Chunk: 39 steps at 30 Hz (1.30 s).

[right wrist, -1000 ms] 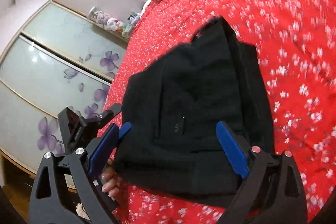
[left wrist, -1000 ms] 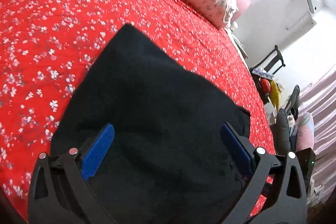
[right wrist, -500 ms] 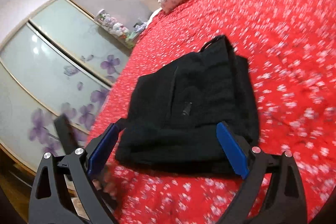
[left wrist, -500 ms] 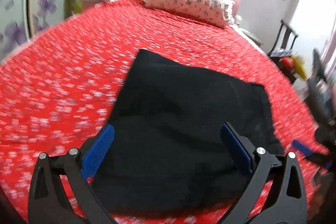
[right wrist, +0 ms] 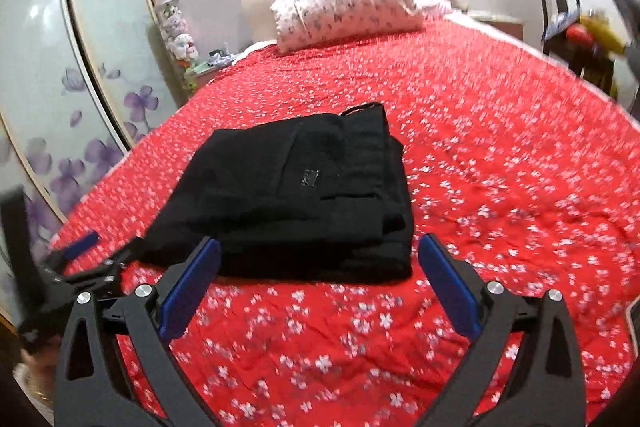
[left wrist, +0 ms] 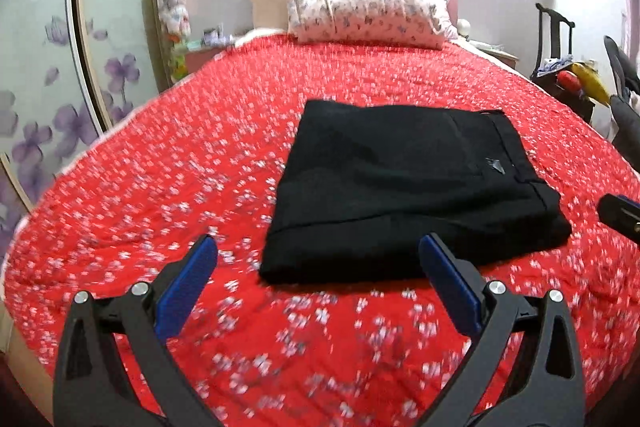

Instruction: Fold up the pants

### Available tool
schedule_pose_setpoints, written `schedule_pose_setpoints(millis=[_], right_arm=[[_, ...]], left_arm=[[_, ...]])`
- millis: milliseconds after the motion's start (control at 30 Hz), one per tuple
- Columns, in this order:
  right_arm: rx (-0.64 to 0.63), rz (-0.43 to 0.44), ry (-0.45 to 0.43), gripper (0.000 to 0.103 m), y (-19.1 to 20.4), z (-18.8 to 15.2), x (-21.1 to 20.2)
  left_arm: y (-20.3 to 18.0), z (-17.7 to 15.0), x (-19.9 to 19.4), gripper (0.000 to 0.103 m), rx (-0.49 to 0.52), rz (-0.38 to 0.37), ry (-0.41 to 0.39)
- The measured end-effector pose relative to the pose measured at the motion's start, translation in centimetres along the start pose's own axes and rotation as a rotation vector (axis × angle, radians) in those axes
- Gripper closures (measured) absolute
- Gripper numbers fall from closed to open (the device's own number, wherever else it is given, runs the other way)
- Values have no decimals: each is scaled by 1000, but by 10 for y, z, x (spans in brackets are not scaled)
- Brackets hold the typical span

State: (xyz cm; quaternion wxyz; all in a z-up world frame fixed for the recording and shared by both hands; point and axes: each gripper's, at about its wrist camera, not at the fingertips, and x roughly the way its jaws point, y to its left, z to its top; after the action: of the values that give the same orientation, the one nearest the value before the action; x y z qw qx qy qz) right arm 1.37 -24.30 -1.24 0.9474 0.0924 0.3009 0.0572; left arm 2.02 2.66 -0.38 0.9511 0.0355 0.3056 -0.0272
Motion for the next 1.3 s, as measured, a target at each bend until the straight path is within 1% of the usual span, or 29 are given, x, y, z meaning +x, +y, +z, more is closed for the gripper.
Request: schedule_pose_setpoints(millis=[100,233,300,367,467,533,600,633,700,767,867,933,967,1033,1133,1200,1267,1300], right_arm=[[-7,-11,-10,1,4,-10,-7],[-4,-26,-28,1,7,-21,-10],[-4,-32,-39,1,9,-24,-12],[-10,-38,-52,1,11,-26,-14],[-31,-42,-56,1,17,-28,-13],[-37,-38,-55,1,19,-27,-12],[-12,7,-55,1,16,-21,-11],[7,31,-50,1,12,-14,-9],[85,75,-20,1,-5,13,0],[181,157,44,1,-27,39,18],[260,246,137,1,-51,64,52],[309,274,205,1,-67,72,80],[326,267,227,2,-72,73,90],[349,252,262,2,-83,75,107],[370,281,325,2,-94,75,131],[343,282,354,2,-94,76,145],[303,250,385,2,-91,75,157],[294,241,396,2,-92,75,160]], left_arm=[[2,-8,-17,2,-2,7,-40],[7,-19,-29,2,-21,-13,-55],[6,-23,-31,2,-9,-6,-53],[4,-27,-31,2,19,19,-56],[0,-28,-33,2,52,36,-77],[0,-29,-33,2,58,48,-87],[0,-29,-30,2,49,51,-78],[2,-27,-28,2,35,35,-67],[8,-20,-21,2,9,15,-56],[14,-4,-11,2,-15,1,-40],[31,16,6,2,-123,-75,-7],[44,28,22,2,-218,-133,26],[50,33,30,2,-257,-148,41],[57,43,49,2,-299,-162,63],[59,59,74,2,-301,-166,83],[60,67,93,2,-303,-186,119],[64,73,111,2,-320,-206,156],[67,76,124,2,-334,-226,190]])
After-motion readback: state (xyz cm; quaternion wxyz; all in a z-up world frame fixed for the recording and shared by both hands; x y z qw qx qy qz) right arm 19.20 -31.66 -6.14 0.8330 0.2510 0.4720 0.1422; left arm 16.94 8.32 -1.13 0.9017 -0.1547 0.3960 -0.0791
